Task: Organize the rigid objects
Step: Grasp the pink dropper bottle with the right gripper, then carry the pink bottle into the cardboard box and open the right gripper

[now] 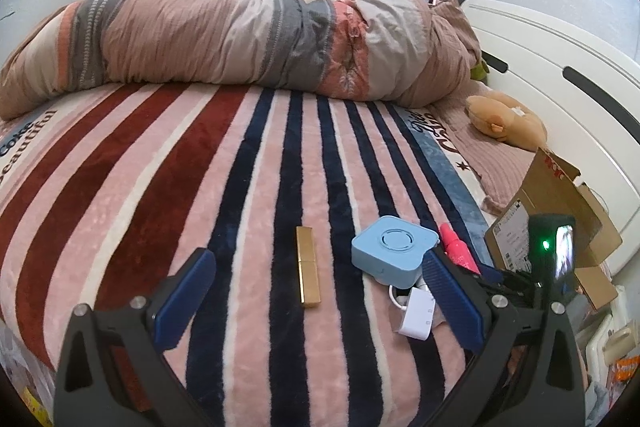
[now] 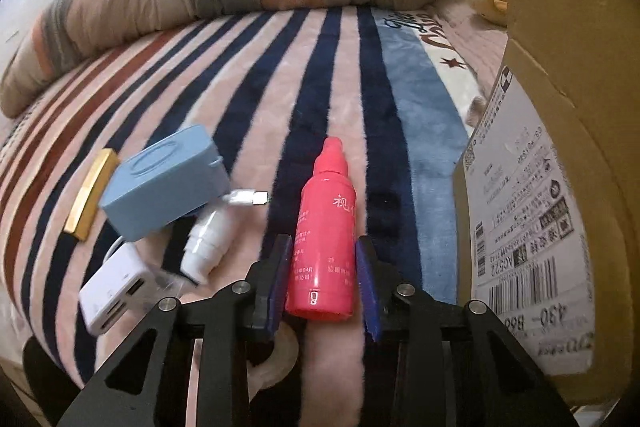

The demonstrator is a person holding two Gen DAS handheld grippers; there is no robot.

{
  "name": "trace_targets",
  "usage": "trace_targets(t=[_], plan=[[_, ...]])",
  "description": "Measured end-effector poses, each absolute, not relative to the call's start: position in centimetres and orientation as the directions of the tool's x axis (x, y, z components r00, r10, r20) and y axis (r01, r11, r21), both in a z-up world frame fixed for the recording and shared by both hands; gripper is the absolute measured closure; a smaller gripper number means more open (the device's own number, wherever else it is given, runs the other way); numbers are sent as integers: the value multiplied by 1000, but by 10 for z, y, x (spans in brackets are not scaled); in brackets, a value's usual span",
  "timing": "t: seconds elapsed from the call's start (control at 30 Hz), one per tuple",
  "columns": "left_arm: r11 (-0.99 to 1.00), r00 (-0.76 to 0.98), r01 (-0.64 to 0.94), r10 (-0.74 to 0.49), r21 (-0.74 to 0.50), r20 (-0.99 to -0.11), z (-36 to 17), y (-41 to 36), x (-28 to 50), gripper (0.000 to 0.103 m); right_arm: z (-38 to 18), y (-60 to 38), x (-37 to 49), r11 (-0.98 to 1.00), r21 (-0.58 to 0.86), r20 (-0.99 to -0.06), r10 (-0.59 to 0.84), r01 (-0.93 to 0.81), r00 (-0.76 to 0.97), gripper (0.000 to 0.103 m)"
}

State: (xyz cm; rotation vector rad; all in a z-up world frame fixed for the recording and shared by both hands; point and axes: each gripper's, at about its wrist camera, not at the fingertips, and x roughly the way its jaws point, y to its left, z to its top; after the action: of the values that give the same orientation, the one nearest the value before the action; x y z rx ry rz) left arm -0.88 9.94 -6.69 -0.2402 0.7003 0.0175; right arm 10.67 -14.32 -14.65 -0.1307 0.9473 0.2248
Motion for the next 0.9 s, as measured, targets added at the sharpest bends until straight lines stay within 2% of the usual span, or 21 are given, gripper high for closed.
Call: trace_targets(t=[0.2, 0.33, 0.5, 0.6, 0.67, 0.7, 0.83, 0.9], plan=[[967, 776, 22, -177, -254, -606, -68, 96, 10, 0, -156, -136, 125, 968, -55, -823, 95, -246, 561, 76], [961, 762, 81, -231, -264, -605, -61, 88, 24, 1, -136, -133, 106, 957, -75, -773, 122, -280, 623, 76], [893, 721, 241, -427, -381, -546, -43, 76, 37, 1, -87, -133, 77, 913, 26, -692, 310, -406, 652, 76], [845, 684, 322, -519, -427, -513, -29, 59, 45, 1, -53, -136, 56, 848, 117, -613, 471, -517, 634, 76], [816, 656, 365, -567, -449, -498, -21, 47, 50, 2, -38, -139, 48, 822, 144, -574, 523, -551, 630, 76], [796, 636, 390, -597, -463, -490, -15, 38, 53, 6, -31, -142, 43, 811, 153, -554, 544, -565, 630, 76], [737, 565, 477, -674, -478, -476, 6, 3, 64, 33, -5, -162, 31, 773, 176, -472, 610, -609, 637, 76], [713, 533, 504, -701, -487, -474, 16, -17, 71, 44, 7, -179, 28, 761, 189, -423, 633, -620, 648, 76]])
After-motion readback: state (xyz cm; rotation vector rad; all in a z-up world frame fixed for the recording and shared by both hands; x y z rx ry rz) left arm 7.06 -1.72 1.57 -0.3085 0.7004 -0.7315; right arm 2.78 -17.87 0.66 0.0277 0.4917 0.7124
